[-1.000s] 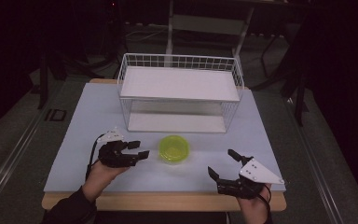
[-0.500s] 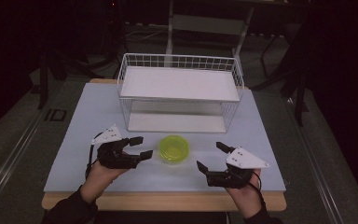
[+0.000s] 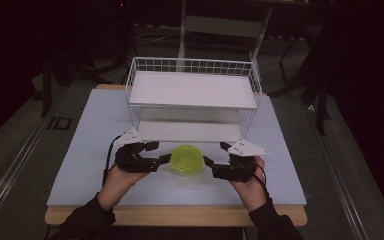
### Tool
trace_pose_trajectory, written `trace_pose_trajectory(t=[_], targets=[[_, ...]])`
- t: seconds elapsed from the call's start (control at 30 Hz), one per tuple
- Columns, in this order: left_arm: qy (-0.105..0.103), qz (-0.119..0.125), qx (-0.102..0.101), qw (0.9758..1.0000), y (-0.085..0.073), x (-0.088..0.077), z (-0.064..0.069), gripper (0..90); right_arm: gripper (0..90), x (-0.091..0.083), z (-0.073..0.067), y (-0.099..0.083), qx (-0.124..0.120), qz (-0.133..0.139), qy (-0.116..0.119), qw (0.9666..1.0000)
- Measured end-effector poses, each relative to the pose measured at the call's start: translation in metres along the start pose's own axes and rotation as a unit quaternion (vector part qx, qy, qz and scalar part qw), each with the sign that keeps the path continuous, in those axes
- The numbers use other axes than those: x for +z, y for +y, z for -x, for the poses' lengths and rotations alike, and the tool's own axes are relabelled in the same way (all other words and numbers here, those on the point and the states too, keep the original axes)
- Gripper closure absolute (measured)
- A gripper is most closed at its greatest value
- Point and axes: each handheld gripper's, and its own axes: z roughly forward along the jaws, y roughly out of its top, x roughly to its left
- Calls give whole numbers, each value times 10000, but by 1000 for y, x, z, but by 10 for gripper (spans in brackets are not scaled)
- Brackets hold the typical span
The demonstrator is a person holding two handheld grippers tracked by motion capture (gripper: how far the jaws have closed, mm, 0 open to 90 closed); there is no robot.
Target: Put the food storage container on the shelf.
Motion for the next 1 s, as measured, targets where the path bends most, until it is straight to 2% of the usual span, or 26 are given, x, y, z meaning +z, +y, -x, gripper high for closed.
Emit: trace_pose_trajectory(t=[0.17, 0.3, 0.37, 0.43, 0.5, 0.63, 0.67, 0.8, 0.9, 1.0], targets=[[145, -231, -212, 9994, -4, 13, -8, 314, 289, 18, 4, -3, 86, -236, -28, 9997], [201, -459, -421, 9979, -10, 24, -14, 342, 303, 31, 8, -8, 204, -372, -15, 9991], [213, -598, -449, 9970, -13, 29, -14, 372, 305, 37, 8, -10, 170, -471, -55, 9987], [269, -663, -473, 9963, -17, 34, -15, 403, 315, 42, 9, -13, 136, -550, -135, 9983], [283, -717, -519, 9957, -19, 37, -17, 423, 318, 46, 11, -16, 204, -601, -143, 9979], [382, -802, -668, 9938, -24, 42, -20, 460, 322, 54, 12, -20, 255, -727, -71, 9970], [331, -802, -718, 9936, -25, 44, -21, 473, 321, 55, 13, -21, 276, -752, -50, 9968], [353, -920, -819, 9918, -29, 50, -23, 473, 321, 62, 14, -25, 299, -875, -32, 9957], [326, -898, -902, 9913, -31, 52, -24, 508, 322, 64, 14, -27, 273, -927, -25, 9953], [212, -928, -997, 9905, -33, 53, -25, 534, 321, 67, 15, -30, 342, -1043, 58, 9939]])
